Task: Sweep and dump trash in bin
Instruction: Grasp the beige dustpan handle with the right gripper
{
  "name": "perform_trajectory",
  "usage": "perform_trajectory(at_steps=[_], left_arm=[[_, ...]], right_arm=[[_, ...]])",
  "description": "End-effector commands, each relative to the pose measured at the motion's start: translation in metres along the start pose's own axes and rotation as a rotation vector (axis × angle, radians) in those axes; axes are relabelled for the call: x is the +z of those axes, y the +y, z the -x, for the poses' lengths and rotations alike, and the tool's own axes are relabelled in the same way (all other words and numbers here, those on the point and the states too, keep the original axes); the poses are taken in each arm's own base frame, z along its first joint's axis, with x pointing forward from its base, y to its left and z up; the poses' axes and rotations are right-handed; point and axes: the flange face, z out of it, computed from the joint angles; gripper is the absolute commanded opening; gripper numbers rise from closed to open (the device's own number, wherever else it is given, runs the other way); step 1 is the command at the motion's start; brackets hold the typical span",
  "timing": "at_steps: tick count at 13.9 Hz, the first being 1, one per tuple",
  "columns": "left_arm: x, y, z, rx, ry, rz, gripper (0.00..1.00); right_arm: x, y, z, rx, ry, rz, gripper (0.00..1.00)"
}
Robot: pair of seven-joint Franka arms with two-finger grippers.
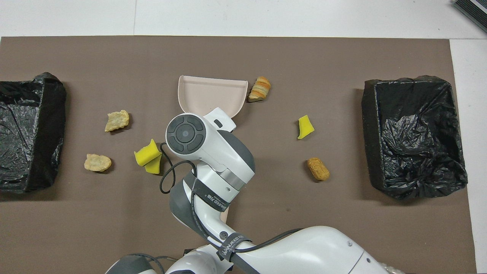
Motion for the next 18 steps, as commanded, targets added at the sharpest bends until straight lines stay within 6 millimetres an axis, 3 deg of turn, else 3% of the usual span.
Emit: perform_trajectory(at_steps=[1,4,11,13,16,18], left_arm=[[-0.002,-0.011,-0.003,-0.022,0.009,-0.006,0.00],[-0.012,-0.014,-0.005,-0.019,-0.013,-0.035,0.00],[-0.049,-0.033,0.008,-0.018,-0.017,-0.077,0.00],[-0.070,-0.046,0.015,-0.023,-0.013,-0.089,0.00],[-0.096,-0.062,0.033,-0.023,-0.022,-0.128,0.00],[-0.106,-0.081,0.026,-0.084,-0.010,-0.123,0.00]], right_arm=[[0.011,0.002,-0.001,0.004,0.022,-0.007,0.78],[0.010,0.001,-0.003,0.011,0.030,-0.037,0.73],[0.013,0.002,-0.002,0.010,0.030,-0.039,0.04],[0.010,0.002,-0.003,0.010,0.041,-0.035,0.00],[-0.038,0.016,-0.011,-0.005,0.086,-0.053,0.00],[-0.058,0.023,-0.007,-0.051,0.100,-0.054,0.00]])
